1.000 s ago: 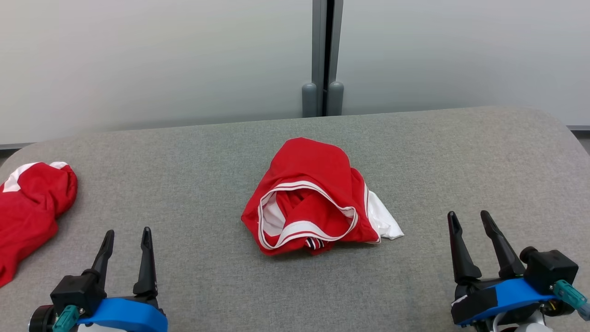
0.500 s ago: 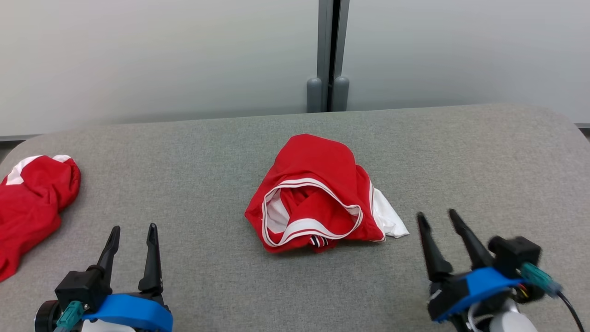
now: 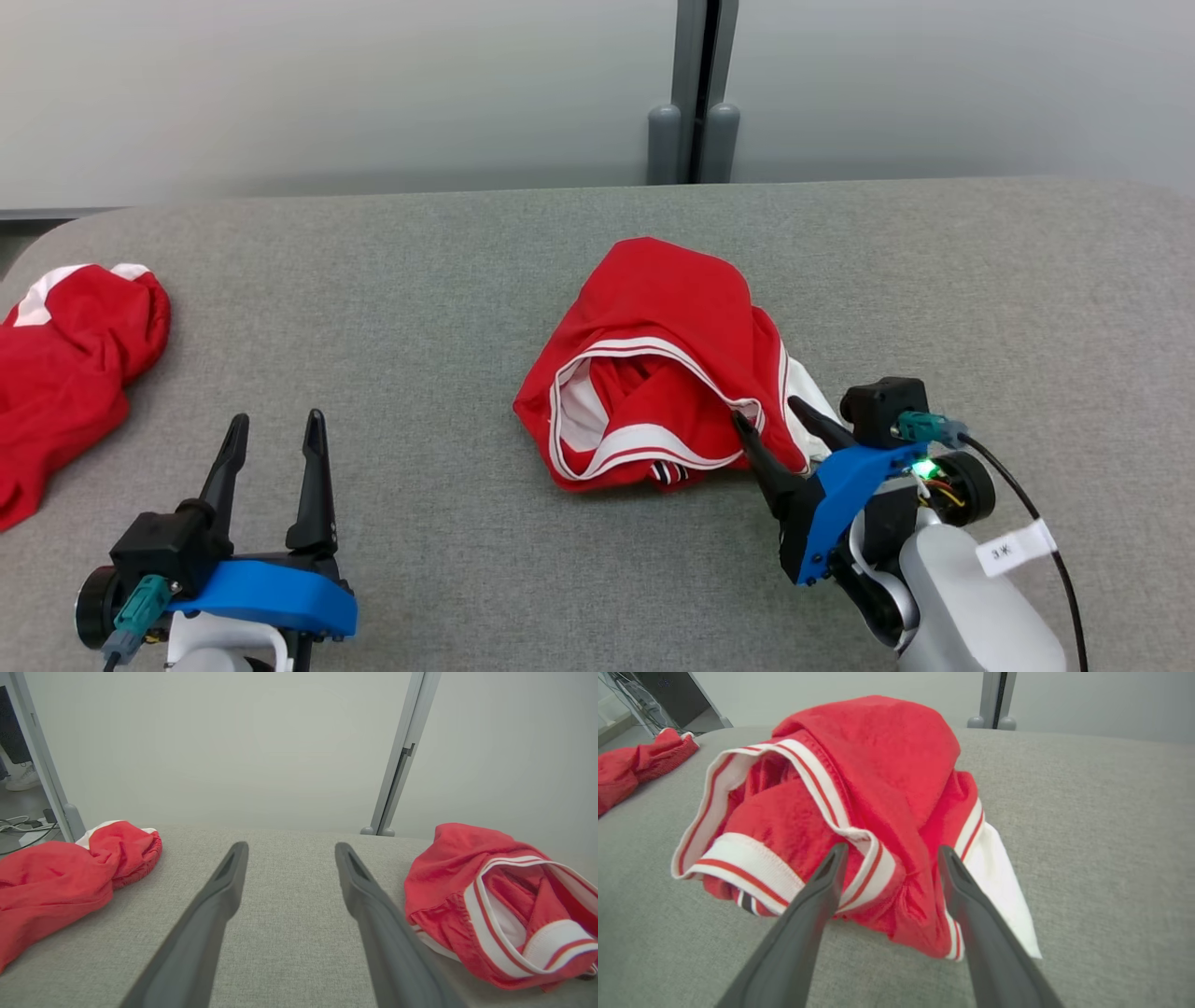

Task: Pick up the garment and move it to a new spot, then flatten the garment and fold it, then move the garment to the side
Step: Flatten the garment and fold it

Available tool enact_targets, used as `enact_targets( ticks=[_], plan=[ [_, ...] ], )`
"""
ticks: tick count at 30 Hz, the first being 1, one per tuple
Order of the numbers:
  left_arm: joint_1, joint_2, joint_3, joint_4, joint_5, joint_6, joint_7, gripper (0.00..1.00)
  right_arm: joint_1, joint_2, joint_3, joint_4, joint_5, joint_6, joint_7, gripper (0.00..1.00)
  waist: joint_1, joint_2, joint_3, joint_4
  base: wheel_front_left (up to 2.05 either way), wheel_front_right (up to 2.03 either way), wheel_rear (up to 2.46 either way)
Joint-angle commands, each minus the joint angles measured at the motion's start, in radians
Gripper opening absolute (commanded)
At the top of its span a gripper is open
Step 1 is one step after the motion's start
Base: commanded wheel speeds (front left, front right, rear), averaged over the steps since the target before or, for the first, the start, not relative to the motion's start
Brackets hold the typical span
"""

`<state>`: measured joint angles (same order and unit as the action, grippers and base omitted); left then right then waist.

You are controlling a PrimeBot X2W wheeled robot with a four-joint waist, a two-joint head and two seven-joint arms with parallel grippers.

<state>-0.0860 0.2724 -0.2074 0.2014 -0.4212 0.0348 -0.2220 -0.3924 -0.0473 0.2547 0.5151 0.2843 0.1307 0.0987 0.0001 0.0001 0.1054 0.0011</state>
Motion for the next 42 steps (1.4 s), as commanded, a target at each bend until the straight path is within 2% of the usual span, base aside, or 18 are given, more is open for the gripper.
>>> enact_targets(
  ticks=[1, 2, 3, 4, 6, 7, 11, 16, 17, 24, 32, 38, 42],
  plan=[
    [-0.019, -0.001, -0.005, 0.003, 0.0, -0.004, -0.005, 1.0, -0.035, -0.005, -0.003, 0.06, -0.018, 0.0, 0.01, 0.94, -0.0001, -0.0001, 0.007, 0.009, 0.0, 0.0, 0.0],
    [-0.024, -0.002, -0.007, 0.005, 0.0, -0.005, -0.006, 1.0, -0.049, -0.005, 0.001, 0.088, -0.016, 0.0, 0.01, 0.75, -0.0001, -0.0001, 0.009, 0.012, 0.0, 0.0, 0.0],
    [-0.027, -0.003, -0.01, 0.007, 0.0, -0.006, -0.007, 1.0, -0.064, -0.005, 0.007, 0.114, -0.015, 0.0, 0.009, 0.63, -0.0001, -0.0001, 0.011, 0.014, 0.0, 0.0, 0.0],
    [-0.029, -0.005, -0.013, 0.009, 0.0, -0.006, -0.007, 1.0, -0.075, -0.005, 0.009, 0.138, -0.016, 0.0, 0.007, 0.45, -0.0001, -0.0001, 0.011, 0.015, 0.0, 0.0, 0.0],
    [-0.034, -0.006, -0.016, 0.014, 0.0, -0.008, -0.008, 1.0, -0.095, -0.005, 0.009, 0.18, -0.021, 0.0, -0.003, 0.04, -0.0001, -0.0001, 0.011, 0.017, 0.0, 0.0, 0.0],
    [-0.037, -0.006, -0.017, 0.016, -0.001, -0.009, -0.009, 1.0, -0.105, -0.005, 0.006, 0.2, -0.027, 0.0, -0.008, 0.0, -0.0001, -0.0001, 0.01, 0.018, 0.0, 0.0, 0.0],
    [-0.035, -0.009, -0.022, 0.028, -0.006, -0.013, -0.01, 1.0, -0.153, -0.004, -0.032, 0.231, -0.05, 0.0, -0.063, 0.0, -0.0001, -0.0001, -0.005, 0.023, 0.0, 0.0, 0.0],
    [-0.024, -0.01, -0.026, 0.032, -0.009, -0.015, -0.015, 1.0, -0.21, -0.004, -0.028, 0.17, -0.089, 0.0, -0.138, 0.0, -0.0001, -0.0001, -0.024, 0.025, 0.0, 0.0, 0.0],
    [-0.02, -0.01, -0.027, 0.03, -0.01, -0.014, -0.017, 1.0, -0.246, -0.004, -0.007, 0.115, -0.103, 0.0, -0.161, 0.0, -0.0001, -0.0001, -0.031, 0.026, 0.0, 0.0, 0.0],
    [-0.023, -0.011, -0.035, 0.016, -0.007, -0.011, -0.019, 1.0, -0.383, -0.004, 0.113, -0.047, -0.105, 0.0, -0.165, 0.0, -0.0001, -0.0001, -0.034, 0.035, 0.0, 0.0, 0.0],
    [-0.043, -0.021, -0.049, 0.002, -0.008, -0.019, -0.025, 1.0, -0.611, -0.005, 0.226, -0.137, -0.043, 0.0, -0.181, 0.0, -0.0001, -0.0001, -0.015, 0.069, 0.0, 0.0, 0.0],
    [-0.06, -0.025, -0.053, -0.007, -0.005, -0.019, -0.028, 1.0, -0.695, -0.019, 0.172, -0.124, -0.029, 0.0, -0.183, 0.0, -0.0001, -0.0001, -0.001, 0.092, 0.0, 0.0, 0.0],
    [-0.076, -0.033, -0.065, -0.019, 0.0, -0.022, -0.028, 1.0, -0.622, -0.092, 0.106, -0.1, -0.048, 0.0, -0.17, 0.0, -0.0001, -0.0001, 0.03, 0.109, 0.0, 0.0, 0.0]
  ],
)
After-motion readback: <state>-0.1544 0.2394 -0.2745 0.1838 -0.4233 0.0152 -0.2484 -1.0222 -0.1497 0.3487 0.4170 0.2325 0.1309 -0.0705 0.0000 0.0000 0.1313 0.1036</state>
